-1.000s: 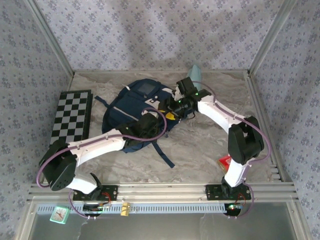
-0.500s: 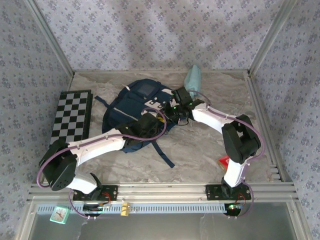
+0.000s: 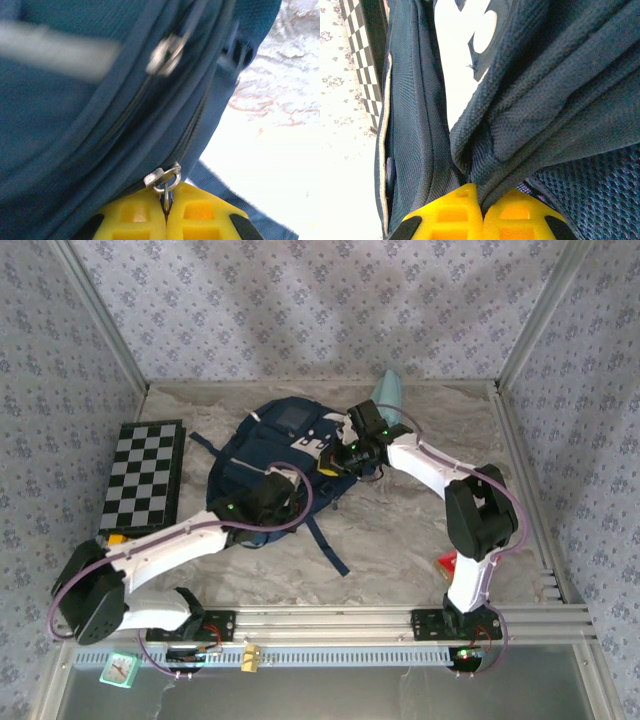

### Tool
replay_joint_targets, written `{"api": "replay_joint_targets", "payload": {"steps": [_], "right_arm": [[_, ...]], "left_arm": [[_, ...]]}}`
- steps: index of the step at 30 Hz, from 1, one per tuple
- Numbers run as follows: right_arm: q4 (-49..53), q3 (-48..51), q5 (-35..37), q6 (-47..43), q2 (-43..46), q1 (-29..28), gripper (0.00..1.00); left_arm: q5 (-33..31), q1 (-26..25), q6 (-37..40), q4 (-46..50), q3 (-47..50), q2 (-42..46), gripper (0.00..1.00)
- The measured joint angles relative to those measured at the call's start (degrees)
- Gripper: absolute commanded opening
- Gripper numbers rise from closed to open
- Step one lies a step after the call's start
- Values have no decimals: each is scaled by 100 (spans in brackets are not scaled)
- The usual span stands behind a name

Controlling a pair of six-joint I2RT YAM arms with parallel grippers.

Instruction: Pack books, pencil case, and school supplies into a backpack

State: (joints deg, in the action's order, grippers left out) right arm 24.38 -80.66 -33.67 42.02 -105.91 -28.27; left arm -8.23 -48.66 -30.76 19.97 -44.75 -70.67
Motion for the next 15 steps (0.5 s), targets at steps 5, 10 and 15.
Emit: {"api": "replay_joint_targets", "payload": {"steps": [5,10,15], "right_arm": [[151,-186,146,-302,-81,219,0],[649,-841,59,-566,-398,219,0],[940,-1690,46,-723,-949,199,11]], "left_arm": [[11,343,-35,391,435,538,0],[98,581,-22,448,485,688,0],[350,315,-39,142,483,636,0]]}}
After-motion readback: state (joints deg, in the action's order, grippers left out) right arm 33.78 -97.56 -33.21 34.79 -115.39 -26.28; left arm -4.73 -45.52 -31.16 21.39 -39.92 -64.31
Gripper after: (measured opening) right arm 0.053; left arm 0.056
